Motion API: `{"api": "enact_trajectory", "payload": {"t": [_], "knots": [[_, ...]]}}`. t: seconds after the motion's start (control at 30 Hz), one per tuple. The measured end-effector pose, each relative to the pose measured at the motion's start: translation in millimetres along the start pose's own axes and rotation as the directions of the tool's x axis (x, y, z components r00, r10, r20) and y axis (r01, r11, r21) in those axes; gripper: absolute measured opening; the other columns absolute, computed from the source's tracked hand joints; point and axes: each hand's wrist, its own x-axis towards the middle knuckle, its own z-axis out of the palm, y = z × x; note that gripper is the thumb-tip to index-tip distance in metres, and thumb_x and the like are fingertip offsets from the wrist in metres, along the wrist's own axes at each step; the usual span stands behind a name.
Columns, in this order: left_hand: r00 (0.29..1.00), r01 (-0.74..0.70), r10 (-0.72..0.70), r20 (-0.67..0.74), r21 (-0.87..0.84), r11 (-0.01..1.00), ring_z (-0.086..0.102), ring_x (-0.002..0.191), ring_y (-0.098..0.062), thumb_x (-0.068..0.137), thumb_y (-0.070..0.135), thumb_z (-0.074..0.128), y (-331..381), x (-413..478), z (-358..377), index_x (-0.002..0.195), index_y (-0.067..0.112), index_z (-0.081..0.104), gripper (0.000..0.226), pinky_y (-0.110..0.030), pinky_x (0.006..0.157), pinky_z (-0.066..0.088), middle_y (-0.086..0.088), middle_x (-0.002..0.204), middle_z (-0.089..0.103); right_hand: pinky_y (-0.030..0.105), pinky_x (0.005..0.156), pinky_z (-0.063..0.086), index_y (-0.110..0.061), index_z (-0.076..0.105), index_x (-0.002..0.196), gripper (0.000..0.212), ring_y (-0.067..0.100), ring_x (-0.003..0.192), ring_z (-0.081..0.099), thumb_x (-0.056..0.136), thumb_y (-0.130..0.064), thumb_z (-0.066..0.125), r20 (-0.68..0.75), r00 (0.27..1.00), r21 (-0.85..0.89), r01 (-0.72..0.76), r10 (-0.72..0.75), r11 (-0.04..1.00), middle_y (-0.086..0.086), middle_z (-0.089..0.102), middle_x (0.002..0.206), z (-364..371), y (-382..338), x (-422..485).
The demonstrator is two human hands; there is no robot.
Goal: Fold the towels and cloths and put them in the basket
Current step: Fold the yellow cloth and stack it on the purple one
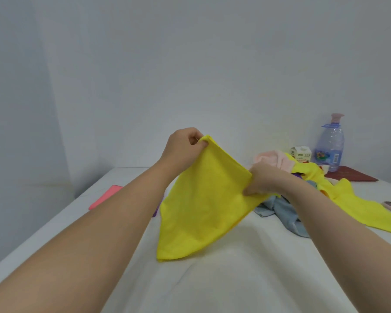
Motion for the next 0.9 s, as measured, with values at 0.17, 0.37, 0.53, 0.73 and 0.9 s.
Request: {"api": "enact_trajectory", "payload": {"t": [0.17, 0.37, 0.53, 0.73, 0.9], "knots": [[0.984, 0.021, -0.027, -0.174, -0.038, 0.999, 0.038, 0.049, -0.006, 0.089, 0.019, 0.061, 5, 0, -23, 0.072, 0.026, 0.057, 0.019, -0.015, 0.048, 0.03, 0.008, 0.054, 0.044, 0.031, 0.066, 0.047, -0.008, 0.064, 0.081, 0.006, 0.021, 0.07, 0.056, 0.084, -0.012, 0.068, -0.248, 0.956, 0.785, 0.102, 0.158, 0.611, 0.012, 0.06, 0.076, -3, 13, 4], [0.957, 0.105, -0.169, -0.237, -0.261, 0.96, 0.046, 0.055, -0.008, 0.087, 0.014, 0.061, 22, -1, -39, 0.071, 0.024, 0.057, 0.02, -0.02, 0.054, 0.037, 0.005, 0.063, 0.053, 0.031, 0.066, 0.058, -0.006, 0.061, 0.098, 0.012, 0.021, 0.082, 0.064, 0.095, -0.014, 0.052, -0.188, 0.978, 0.977, 0.196, 0.094, -0.087, 0.01, 0.066, 0.095, -16, -4, -6], [0.914, 0.291, -0.402, -0.049, -0.612, 0.735, 0.056, 0.069, -0.018, 0.089, 0.009, 0.061, 34, 0, -50, 0.083, 0.012, 0.062, 0.007, -0.028, 0.063, 0.048, -0.006, 0.08, 0.06, 0.031, 0.052, 0.057, -0.008, 0.063, 0.099, 0.022, 0.021, 0.067, 0.071, 0.095, -0.026, 0.052, -0.132, 0.991, 0.962, 0.13, 0.009, -0.241, 0.008, 0.073, 0.079, -38, -14, -16], [0.809, 0.543, -0.557, 0.189, -0.603, 0.584, 0.059, 0.069, -0.018, 0.091, 0.012, 0.059, 14, 7, -52, 0.109, 0.007, 0.057, 0.019, -0.027, 0.05, 0.051, -0.01, 0.086, 0.061, 0.024, 0.045, 0.053, -0.008, 0.061, 0.093, 0.016, 0.02, 0.063, 0.065, 0.096, -0.02, 0.051, -0.072, 0.997, 0.994, 0.072, 0.002, -0.081, 0.008, 0.069, 0.075, -41, -16, -6], [0.877, 0.48, -0.479, 0.038, -0.034, 0.876, 0.053, 0.072, -0.014, 0.082, 0.007, 0.068, -44, -5, -33, 0.086, 0.01, 0.062, 0.008, -0.02, 0.056, 0.04, -0.002, 0.076, 0.057, 0.026, 0.05, 0.038, -0.013, 0.047, 0.062, 0.032, 0.019, 0.051, 0.042, 0.085, -0.016, 0.069, -0.053, 0.985, 0.775, -0.062, 0.162, 0.629, 0.007, 0.044, 0.057, 4, 9, 29]]}}
